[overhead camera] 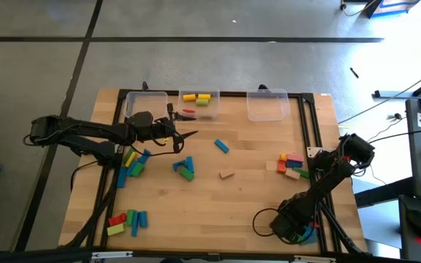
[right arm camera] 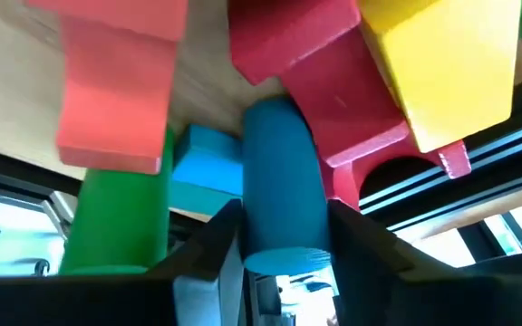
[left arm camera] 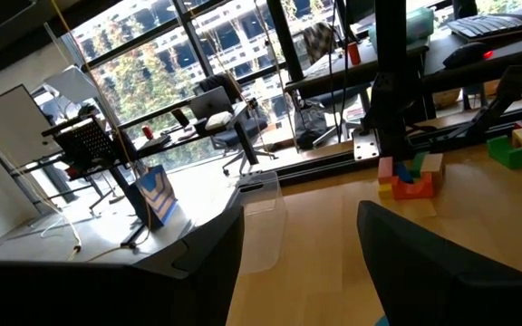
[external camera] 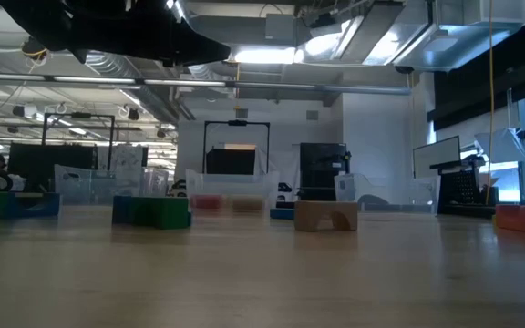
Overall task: Sort blocks by size
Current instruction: Put the blue cylindrical block into the middle transparent bin
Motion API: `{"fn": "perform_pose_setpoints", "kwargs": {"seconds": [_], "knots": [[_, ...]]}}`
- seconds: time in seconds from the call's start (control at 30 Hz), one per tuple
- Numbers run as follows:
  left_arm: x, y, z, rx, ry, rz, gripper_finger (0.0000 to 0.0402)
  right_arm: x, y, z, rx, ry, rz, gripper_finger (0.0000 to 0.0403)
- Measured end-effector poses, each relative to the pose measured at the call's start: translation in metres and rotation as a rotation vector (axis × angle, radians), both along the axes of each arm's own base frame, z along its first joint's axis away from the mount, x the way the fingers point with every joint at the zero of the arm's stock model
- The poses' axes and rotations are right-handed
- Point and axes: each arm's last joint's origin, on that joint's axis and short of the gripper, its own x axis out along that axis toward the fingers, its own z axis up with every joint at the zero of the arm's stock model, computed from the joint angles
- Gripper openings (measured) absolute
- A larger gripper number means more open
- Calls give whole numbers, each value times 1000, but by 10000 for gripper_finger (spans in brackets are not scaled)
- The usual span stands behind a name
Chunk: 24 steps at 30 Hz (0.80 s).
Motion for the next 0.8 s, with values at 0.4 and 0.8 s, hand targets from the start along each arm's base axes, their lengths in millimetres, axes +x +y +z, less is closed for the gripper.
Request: {"fn": "perform_pose_setpoints", "kwargs": {"seconds": [0.4,0.8], "knots": [[0,0,0,1,-5,0,210,20,2,51,8,0,42,129],[0,0,0,-4,-1,0,210,92,-59,113,-360,-531,228,129]]}}
